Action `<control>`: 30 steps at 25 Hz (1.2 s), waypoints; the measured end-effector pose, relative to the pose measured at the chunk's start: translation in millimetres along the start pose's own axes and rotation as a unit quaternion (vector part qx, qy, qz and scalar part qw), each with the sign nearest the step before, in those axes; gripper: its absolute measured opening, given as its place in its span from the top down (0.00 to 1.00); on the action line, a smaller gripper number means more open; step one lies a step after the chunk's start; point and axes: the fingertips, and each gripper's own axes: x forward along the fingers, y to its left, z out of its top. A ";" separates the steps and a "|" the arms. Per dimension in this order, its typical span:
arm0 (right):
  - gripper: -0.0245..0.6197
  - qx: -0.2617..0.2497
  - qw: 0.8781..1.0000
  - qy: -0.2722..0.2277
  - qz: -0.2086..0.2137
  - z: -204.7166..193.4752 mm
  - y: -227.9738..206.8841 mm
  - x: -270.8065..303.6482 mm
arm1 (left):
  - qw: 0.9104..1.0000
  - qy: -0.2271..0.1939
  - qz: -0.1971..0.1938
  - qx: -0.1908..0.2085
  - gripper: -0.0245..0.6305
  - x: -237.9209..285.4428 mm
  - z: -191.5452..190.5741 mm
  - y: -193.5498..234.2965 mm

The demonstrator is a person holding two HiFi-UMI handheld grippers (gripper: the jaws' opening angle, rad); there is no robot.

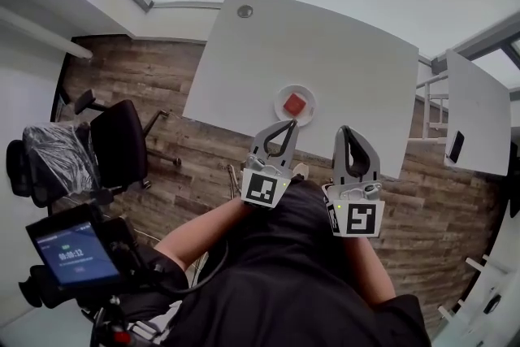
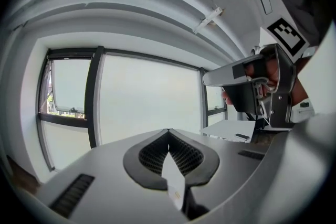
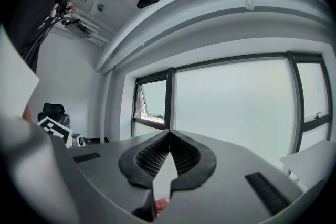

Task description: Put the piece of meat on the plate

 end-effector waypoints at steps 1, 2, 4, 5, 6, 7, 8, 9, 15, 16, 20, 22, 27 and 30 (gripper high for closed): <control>0.95 0.001 1.000 -0.001 0.001 1.1 1.7 -1.4 | 1.000 -0.004 0.003 -0.001 0.95 -3.4 4.0 -0.4; 0.95 0.003 1.000 -0.002 0.002 1.5 2.7 -1.6 | 1.000 -0.008 0.004 -0.003 0.95 -5.2 8.2 -0.6; 0.95 0.009 1.000 0.000 0.004 0.8 4.0 -0.1 | 1.000 -0.016 0.006 -0.014 0.95 -7.0 17.8 0.7; 0.95 0.013 1.000 0.003 0.007 -0.2 4.5 1.8 | 0.999 -0.020 0.008 -0.025 0.95 -7.4 23.0 2.9; 0.95 0.015 1.000 0.006 0.010 -1.4 4.7 5.0 | 0.999 -0.023 0.010 -0.037 0.95 -6.9 28.1 6.8; 0.95 0.017 1.000 0.009 0.013 -2.7 4.3 9.4 | 0.998 -0.025 0.015 -0.047 0.95 -5.4 33.0 11.9; 0.95 0.016 1.000 0.010 0.016 -3.8 3.3 14.0 | 0.998 -0.027 0.020 -0.053 0.95 -3.4 37.8 17.2; 0.95 0.016 1.000 0.012 0.018 -4.6 2.4 17.7 | 0.998 -0.029 0.024 -0.056 0.95 -1.9 42.6 21.7; 0.95 0.009 1.000 0.011 0.023 -2.9 7.7 17.4 | 0.998 -0.037 0.028 -0.047 0.95 -7.3 62.1 24.9; 0.95 0.008 1.000 0.010 0.022 -2.2 7.8 16.7 | 0.998 -0.037 0.028 -0.046 0.95 -7.4 63.2 24.3; 0.95 -0.001 1.000 0.003 0.020 1.6 9.1 15.0 | 0.998 -0.035 0.025 -0.054 0.95 -7.8 65.7 20.3; 0.95 -0.008 1.000 0.000 0.020 3.6 10.7 15.4 | 0.998 -0.035 0.023 -0.056 0.95 -9.2 67.1 19.4; 0.95 -0.021 1.000 -0.009 0.020 7.9 12.9 16.4 | 0.997 -0.038 0.026 -0.057 0.95 -9.7 72.1 21.7; 0.95 -0.012 1.000 -0.012 0.019 11.8 12.8 17.0 | 0.996 -0.040 0.030 -0.078 0.95 -8.5 75.5 25.8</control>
